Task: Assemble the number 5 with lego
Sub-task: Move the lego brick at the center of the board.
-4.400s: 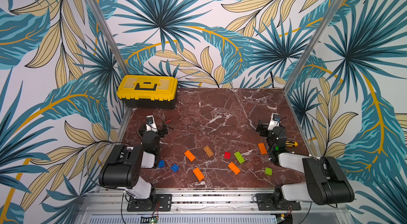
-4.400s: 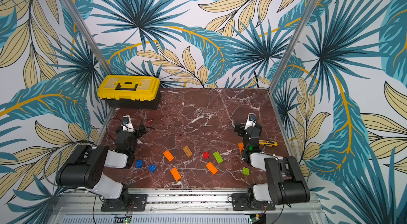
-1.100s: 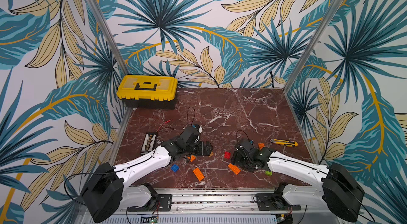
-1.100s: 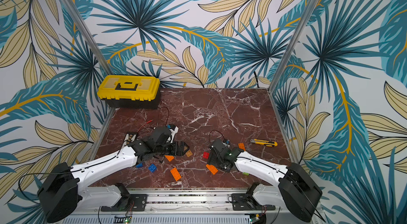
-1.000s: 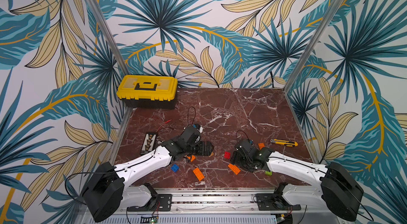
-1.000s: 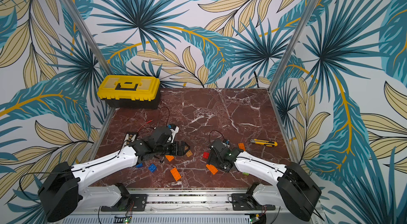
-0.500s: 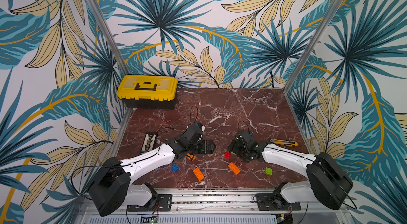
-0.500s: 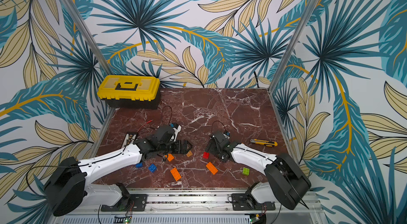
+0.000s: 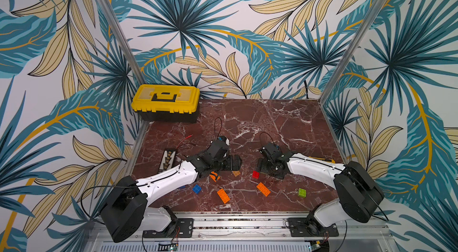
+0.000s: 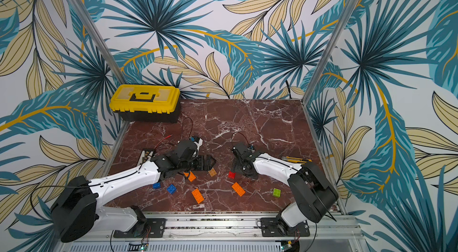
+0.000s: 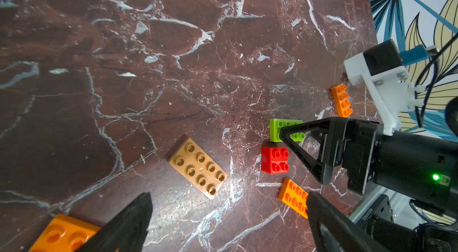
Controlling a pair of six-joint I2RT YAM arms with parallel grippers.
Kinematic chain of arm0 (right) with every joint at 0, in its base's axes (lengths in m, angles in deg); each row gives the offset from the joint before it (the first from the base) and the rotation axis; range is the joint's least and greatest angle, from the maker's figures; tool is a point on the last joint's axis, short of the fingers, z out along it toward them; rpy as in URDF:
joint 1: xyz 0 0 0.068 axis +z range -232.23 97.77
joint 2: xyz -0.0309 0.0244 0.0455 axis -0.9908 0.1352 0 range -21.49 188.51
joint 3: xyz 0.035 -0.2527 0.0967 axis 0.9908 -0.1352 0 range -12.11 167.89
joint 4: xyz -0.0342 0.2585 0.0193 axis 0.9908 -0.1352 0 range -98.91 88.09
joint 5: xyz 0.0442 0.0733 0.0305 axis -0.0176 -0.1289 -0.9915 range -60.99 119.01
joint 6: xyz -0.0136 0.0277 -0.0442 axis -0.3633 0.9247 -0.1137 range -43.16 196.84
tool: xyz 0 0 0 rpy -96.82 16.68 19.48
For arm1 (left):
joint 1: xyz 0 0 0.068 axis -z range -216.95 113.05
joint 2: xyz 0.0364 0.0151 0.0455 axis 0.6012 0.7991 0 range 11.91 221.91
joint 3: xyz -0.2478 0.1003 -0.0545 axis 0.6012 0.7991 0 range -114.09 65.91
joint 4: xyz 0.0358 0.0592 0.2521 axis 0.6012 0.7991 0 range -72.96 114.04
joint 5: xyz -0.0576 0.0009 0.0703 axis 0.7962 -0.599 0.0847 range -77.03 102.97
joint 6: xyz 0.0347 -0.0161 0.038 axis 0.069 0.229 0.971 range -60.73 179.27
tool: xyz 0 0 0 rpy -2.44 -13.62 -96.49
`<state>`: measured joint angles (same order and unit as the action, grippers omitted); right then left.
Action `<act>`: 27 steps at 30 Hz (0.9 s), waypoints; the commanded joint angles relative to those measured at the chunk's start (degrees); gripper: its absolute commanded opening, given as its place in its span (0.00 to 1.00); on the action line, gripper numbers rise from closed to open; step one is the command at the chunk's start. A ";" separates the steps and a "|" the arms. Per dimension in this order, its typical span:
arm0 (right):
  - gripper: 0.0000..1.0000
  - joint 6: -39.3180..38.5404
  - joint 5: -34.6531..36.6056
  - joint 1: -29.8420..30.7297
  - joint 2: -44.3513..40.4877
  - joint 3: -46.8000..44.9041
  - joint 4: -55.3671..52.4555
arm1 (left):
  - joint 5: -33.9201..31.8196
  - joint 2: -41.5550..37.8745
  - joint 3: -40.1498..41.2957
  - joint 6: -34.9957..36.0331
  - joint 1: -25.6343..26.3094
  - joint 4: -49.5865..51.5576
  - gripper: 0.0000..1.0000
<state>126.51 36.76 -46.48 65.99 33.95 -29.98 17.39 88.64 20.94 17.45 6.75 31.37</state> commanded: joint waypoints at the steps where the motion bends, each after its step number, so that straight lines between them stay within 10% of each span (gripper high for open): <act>1: 0.92 -1.43 1.33 0.59 1.66 1.10 -4.63 | -2.71 -1.66 -1.18 -0.36 0.23 -0.62 1.00; 27: 0.97 3.84 0.44 3.57 5.34 6.21 -3.28 | -4.11 -2.85 0.06 -0.23 0.22 -1.19 1.00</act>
<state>128.94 37.08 -43.42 69.56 39.42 -33.33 14.47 86.80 20.96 17.25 6.79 31.28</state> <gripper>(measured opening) 0.967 0.997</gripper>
